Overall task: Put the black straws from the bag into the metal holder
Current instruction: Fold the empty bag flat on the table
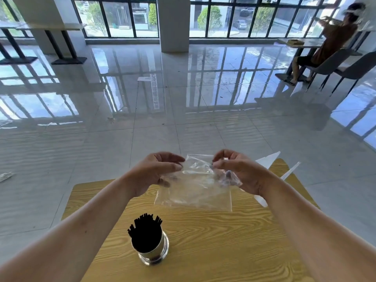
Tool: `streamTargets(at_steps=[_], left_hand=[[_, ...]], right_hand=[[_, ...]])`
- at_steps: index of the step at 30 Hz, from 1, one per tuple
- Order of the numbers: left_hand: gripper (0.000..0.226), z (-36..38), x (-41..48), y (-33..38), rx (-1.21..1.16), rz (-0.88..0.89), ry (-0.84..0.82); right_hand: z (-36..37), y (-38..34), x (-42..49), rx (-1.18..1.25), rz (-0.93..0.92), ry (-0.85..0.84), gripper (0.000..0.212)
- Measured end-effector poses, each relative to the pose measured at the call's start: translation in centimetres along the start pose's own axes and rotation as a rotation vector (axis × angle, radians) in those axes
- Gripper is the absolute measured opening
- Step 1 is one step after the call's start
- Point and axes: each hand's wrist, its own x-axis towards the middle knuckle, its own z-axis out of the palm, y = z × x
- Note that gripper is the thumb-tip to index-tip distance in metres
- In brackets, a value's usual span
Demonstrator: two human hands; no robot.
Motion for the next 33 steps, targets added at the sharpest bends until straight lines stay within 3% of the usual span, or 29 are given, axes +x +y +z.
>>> streamTargets(at_steps=[3,6,8,11,16,19,23,28,31,33], left_hand=[[0.040,0.8,0.4,-0.1,-0.019,0.027,0.027],[0.057,1.6,1.1,-0.5,-0.013,0.073,0.097],[0.066,1.9,1.7,-1.1,0.004,0.082,0.145],[0.068,2.5,2.7,-2.2,0.133,0.019,0.190],[0.038,4.1,4.6,-5.1,0.447,-0.097,0.202],[0.038,6.1,5.1,-7.8,0.658,-0.171,0.244],[0.062,9.4,5.4,-12.3,0.783,-0.256,0.253],[0.066,11.9,5.9,-18.4,0.819,-0.397,0.261],[0.081,13.2,6.0,-21.9,0.815,-0.510,0.214],[0.095,14.0,5.8,-23.9,0.872,-0.485,0.212]], right_hand=[[-0.6,0.7,-0.1,-0.009,0.004,0.111,0.056],[-1.1,1.6,-0.3,-0.014,0.085,0.105,0.061],[-1.5,2.6,-0.2,-0.063,0.134,0.118,0.051],[-2.4,4.5,0.3,-0.086,0.115,0.247,0.018],[-5.0,9.1,0.8,-0.142,0.136,0.391,0.012],[-6.3,13.1,0.6,-0.163,0.201,0.407,0.004],[-7.4,18.0,0.6,-0.242,0.300,0.397,0.018],[-7.5,22.8,1.3,-0.419,0.451,0.406,0.051],[-7.3,25.2,1.4,-0.713,0.535,0.339,0.075],[-7.0,26.9,1.1,-0.965,0.480,0.322,0.086]])
